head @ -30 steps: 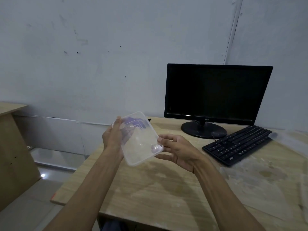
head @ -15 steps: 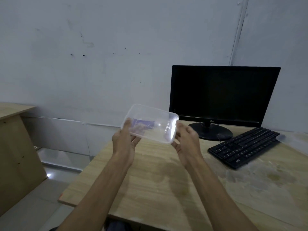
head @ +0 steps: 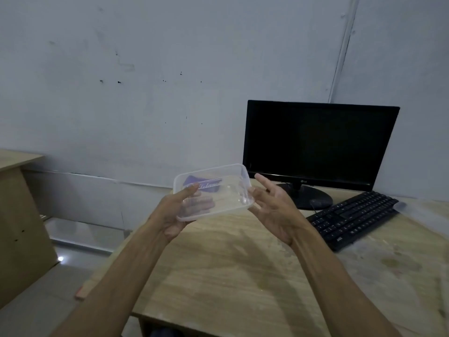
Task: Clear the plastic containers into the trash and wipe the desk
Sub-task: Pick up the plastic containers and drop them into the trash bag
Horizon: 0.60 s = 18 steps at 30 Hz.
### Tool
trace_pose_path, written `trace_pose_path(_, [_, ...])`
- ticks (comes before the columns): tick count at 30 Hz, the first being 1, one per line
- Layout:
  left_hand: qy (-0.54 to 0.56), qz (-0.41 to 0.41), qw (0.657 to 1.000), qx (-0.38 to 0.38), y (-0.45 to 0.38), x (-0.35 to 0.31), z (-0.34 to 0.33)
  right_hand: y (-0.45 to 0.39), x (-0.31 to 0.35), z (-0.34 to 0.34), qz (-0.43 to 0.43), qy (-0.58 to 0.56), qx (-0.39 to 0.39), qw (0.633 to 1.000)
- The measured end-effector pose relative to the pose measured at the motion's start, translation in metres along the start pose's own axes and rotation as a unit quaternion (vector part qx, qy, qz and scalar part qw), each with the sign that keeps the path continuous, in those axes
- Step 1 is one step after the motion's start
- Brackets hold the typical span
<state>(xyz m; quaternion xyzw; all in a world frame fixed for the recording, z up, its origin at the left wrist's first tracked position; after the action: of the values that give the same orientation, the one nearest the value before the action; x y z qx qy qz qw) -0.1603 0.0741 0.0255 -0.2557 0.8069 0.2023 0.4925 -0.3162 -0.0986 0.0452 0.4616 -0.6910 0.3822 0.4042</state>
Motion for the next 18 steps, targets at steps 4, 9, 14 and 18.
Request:
trace_pose_path(4, [0.083, -0.051, 0.995, -0.01, -0.001, 0.0, -0.006, 0.005, -0.016, -0.011, 0.031, -0.049, 0.013, 0.998])
trace_pose_path(9, [0.061, -0.106, 0.992, -0.013, 0.003, -0.017, -0.037, 0.003, -0.027, -0.03, 0.103, -0.113, -0.03, 0.988])
trace_pose_path(14, [-0.015, -0.12, 0.992, -0.02, 0.015, -0.048, -0.046, -0.006, 0.009, -0.025, 0.072, 0.032, -0.071, 0.994])
trace_pose_path(18, [-0.035, -0.114, 0.993, -0.018, 0.016, -0.055, -0.049, -0.012, 0.022, -0.019, 0.076, 0.065, -0.064, 0.993])
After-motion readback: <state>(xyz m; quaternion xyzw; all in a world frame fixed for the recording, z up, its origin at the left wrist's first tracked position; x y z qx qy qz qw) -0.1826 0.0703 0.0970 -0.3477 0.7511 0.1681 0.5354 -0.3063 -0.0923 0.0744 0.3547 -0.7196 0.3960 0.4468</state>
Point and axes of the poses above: each hand's wrist, its own y-axis away from the middle knuckle, its own z-axis out of the back of the hand, x = y × z, the point moved 1 cm from there along -y, towards the middle knuckle, and after that the axes turned 12 degrees about x, right-handed, at the moved point
